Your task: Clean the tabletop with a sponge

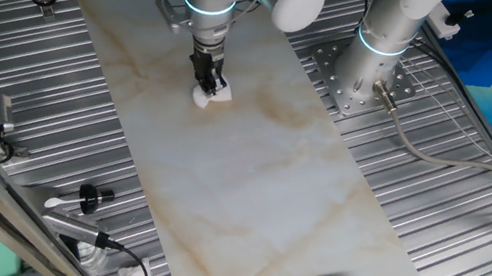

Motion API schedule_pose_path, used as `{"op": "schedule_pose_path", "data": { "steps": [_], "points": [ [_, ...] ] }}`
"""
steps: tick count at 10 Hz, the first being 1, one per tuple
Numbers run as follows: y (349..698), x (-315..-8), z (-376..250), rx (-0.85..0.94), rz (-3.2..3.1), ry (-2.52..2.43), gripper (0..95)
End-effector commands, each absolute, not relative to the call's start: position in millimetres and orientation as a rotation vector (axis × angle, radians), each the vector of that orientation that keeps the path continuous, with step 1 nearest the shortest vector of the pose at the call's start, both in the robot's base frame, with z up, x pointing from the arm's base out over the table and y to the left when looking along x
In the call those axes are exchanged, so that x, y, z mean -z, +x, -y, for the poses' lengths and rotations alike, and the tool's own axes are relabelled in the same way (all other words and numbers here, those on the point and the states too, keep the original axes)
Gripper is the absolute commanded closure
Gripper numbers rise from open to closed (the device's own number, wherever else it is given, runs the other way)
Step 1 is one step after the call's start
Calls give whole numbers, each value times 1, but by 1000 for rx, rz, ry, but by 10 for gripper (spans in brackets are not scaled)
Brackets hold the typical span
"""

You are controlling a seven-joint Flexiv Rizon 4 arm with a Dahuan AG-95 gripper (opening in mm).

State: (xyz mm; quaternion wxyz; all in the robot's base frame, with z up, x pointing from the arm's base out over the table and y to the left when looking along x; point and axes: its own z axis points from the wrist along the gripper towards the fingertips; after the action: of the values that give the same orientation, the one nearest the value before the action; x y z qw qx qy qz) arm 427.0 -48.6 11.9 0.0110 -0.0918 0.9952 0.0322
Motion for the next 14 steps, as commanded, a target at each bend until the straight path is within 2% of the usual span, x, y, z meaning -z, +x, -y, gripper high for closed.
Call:
{"op": "schedule_pose_path", "data": {
  "steps": [1, 6, 7, 8, 9, 14],
  "points": [
    [427, -11, 50, -100, -3105, -293, 950],
    [427, -11, 50, -83, -3111, -301, 950],
    [427, -11, 50, -92, -3109, -308, 760],
    [427, -11, 50, -100, -3108, -316, 760],
    [427, -11, 50, -99, -3107, -318, 570],
    [426, -11, 50, -91, -3106, -331, 570]
  ]
}}
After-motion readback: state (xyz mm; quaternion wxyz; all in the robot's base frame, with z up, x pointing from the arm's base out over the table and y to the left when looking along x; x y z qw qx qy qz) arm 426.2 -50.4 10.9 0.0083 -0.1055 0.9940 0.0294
